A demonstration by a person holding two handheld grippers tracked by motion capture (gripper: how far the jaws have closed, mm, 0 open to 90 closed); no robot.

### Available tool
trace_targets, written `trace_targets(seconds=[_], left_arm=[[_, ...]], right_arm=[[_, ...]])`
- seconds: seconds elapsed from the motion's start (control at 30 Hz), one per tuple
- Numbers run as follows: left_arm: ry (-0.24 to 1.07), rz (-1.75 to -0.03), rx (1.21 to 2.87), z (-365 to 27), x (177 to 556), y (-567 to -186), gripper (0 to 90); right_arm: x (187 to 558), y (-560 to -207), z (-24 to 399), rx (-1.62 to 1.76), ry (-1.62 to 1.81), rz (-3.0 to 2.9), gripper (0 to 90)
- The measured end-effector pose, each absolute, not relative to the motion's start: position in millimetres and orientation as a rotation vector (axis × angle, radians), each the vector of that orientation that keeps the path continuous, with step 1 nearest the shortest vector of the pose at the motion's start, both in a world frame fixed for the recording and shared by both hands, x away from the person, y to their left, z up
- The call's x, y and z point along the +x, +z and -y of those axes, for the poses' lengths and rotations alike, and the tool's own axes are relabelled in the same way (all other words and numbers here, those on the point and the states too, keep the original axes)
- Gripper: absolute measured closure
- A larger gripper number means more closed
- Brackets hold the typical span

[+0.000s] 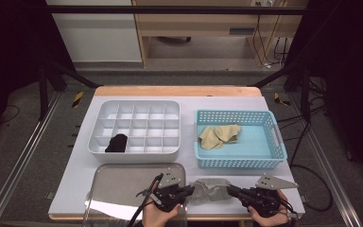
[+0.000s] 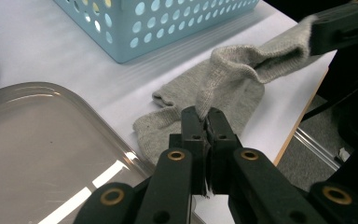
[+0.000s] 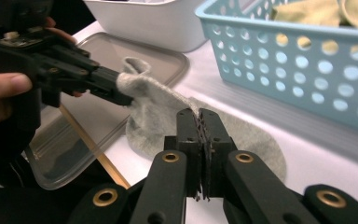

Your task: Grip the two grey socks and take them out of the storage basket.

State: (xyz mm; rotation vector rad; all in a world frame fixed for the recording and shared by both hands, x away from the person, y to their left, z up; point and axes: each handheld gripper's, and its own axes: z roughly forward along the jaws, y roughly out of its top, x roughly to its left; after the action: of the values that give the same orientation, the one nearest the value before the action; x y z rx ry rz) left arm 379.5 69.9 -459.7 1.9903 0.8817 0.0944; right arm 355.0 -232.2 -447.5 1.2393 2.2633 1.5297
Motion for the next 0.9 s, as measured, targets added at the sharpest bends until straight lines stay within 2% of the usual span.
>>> trace_targets(seconds=[0.17, 0.33, 0.53, 0.9], left_arm=[[0.106, -0.923, 2.003, -67, 389, -469, 86.0], [0.142, -0.929, 2.001, -68, 394, -473, 84.3], [0.151, -0.935, 1.996, -68, 396, -474, 85.1], [0.160, -0.933, 2.003, -68, 396, -474, 85.7]], right_arm=[[376, -461, 233, 1.361, 1.461, -2.267, 87.3], [393, -467, 228, 1.307, 1.396, -2.224, 77.4], [390, -461, 233, 1.265, 1.447, -2.138, 67.3], [384, -459, 241, 1.284, 1.473, -2.083, 64.7]])
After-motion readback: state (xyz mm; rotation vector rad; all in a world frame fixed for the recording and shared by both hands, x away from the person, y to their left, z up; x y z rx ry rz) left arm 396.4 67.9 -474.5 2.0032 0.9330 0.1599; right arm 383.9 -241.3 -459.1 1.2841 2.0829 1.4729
